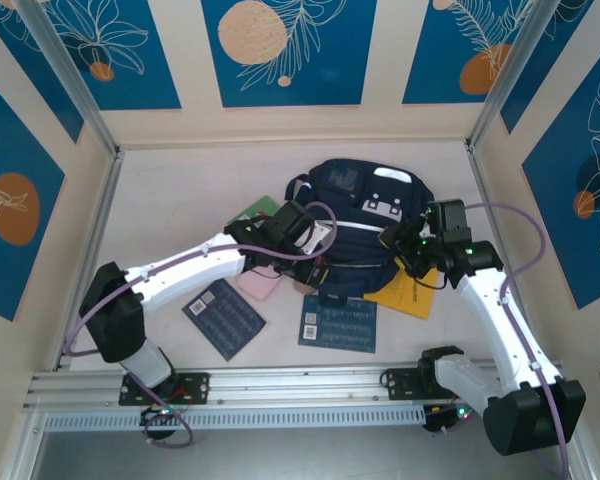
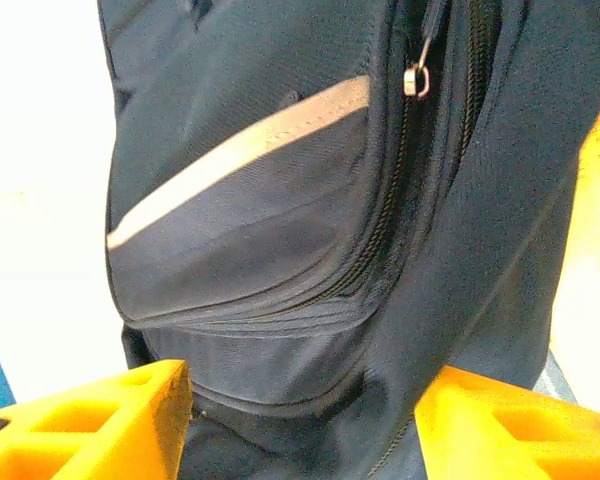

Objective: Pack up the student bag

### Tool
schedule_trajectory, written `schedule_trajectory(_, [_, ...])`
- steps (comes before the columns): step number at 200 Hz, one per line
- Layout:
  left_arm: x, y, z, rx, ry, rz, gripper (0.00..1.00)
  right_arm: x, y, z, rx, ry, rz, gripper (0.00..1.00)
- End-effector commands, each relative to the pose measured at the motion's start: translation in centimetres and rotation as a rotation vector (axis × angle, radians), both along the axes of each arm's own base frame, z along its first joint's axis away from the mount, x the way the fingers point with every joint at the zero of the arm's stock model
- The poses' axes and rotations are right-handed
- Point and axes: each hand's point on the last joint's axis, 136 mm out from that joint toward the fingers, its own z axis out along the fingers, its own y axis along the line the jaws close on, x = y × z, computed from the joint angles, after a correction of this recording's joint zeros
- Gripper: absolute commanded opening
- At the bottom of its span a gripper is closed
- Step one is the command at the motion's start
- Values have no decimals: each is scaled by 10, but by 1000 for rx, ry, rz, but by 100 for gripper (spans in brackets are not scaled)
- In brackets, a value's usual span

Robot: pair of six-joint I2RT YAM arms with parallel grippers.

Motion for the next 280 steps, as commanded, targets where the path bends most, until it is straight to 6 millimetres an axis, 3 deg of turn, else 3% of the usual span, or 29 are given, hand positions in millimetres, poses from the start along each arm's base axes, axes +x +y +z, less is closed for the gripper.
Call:
schedule_trajectory(1, [-13,-33,27,-111,15,-56,0,-18,-21,18,-69,28,-102,62])
schedule_trajectory(43, [-25,-54,32,-124,12,-81,0,-42,1,32,69,79,-112,60])
schedule_trajectory(93, [-30,-71,33,-137,6,-78,0,-59,42,13,215,194,-108,61])
schedule_trajectory(166, [-43,-88,31,-141,-14,-103,0,-66,38,-34,150,302,-241,60])
schedule_trajectory(208, [-45,-91,11,-99,-28,-115,0,-58,32,-56,100,335,-289,48])
schedule_trajectory(249, [-43,-91,3,-76,-39,-118,0,-57,29,-73,77,368,-324,16])
schedule_trajectory(280, [-37,-80,1,-15,-89,-114,0,-57,18,-68,40,326,-347,0])
